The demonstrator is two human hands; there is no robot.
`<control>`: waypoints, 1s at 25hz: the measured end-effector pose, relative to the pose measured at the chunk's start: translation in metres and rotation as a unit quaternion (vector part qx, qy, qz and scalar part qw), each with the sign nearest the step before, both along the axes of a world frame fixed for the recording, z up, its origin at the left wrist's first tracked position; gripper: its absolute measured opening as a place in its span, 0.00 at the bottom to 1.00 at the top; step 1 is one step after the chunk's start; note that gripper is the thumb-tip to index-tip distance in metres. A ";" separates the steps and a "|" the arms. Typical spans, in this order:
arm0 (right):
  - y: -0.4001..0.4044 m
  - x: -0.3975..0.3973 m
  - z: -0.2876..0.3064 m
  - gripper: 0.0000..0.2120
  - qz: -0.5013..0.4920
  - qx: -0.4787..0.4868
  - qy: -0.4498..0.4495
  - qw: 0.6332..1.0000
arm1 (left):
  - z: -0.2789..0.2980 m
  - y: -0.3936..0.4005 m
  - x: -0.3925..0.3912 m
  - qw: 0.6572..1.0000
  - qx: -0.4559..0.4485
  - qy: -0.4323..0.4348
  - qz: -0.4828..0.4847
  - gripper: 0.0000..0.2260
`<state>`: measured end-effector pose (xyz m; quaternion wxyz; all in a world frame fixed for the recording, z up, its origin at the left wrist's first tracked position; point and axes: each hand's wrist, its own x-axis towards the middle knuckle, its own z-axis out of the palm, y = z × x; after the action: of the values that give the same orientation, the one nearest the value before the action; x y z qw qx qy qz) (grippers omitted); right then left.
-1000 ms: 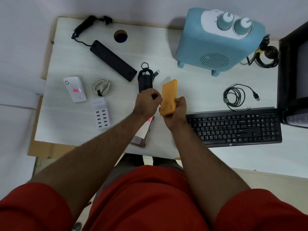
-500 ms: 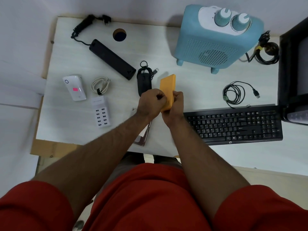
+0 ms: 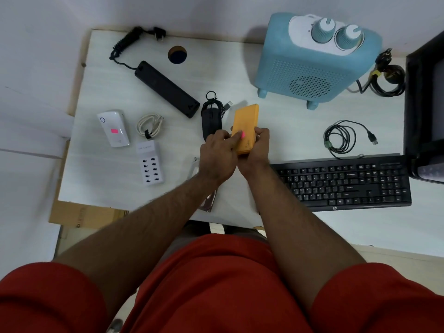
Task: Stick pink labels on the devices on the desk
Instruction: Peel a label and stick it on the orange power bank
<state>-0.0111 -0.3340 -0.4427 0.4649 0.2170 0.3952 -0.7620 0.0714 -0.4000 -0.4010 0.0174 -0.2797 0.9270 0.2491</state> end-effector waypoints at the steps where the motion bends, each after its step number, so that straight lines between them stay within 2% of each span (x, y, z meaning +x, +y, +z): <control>1: 0.001 -0.001 0.000 0.28 -0.007 -0.001 -0.002 1.000 | 0.000 0.000 0.001 1.000 0.004 -0.002 -0.014 0.23; 6: 0.003 0.002 -0.001 0.25 -0.030 -0.013 -0.016 0.999 | -0.001 0.002 0.006 1.000 0.019 0.023 -0.011 0.27; 11: 0.007 0.002 -0.002 0.23 -0.028 -0.008 -0.009 1.000 | 0.006 0.005 0.013 0.998 -0.016 0.038 -0.046 0.26; 14: 0.009 0.004 -0.005 0.22 -0.008 0.050 0.001 0.999 | -0.002 0.000 0.013 0.998 -0.013 0.047 -0.039 0.23; 16: 0.007 0.004 -0.007 0.17 0.005 0.158 0.051 0.986 | -0.007 -0.007 0.012 0.998 0.017 0.052 0.015 0.19; 18: 0.005 0.006 -0.008 0.13 0.012 0.257 0.147 0.955 | -0.015 -0.012 0.015 0.996 0.044 0.043 0.062 0.14; 19: 0.004 0.009 -0.010 0.14 0.031 0.285 0.193 0.938 | -0.019 -0.015 0.016 0.995 0.053 0.034 0.074 0.12; 21: 0.001 0.016 -0.016 0.24 0.107 0.341 0.254 0.899 | -0.027 -0.021 0.021 0.991 0.076 0.012 0.106 0.11; 23: -0.002 0.018 -0.025 0.33 0.186 0.424 0.308 0.831 | -0.033 -0.027 0.028 0.983 0.095 -0.012 0.156 0.12; 25: -0.007 0.019 -0.029 0.36 0.238 0.490 0.362 0.756 | -0.039 -0.032 0.038 0.978 0.109 -0.041 0.175 0.12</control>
<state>0.0078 -0.3412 -0.4714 0.2839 0.0223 0.8923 -0.3503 0.1097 -0.4317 -0.4398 0.0413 -0.4441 0.8296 0.3359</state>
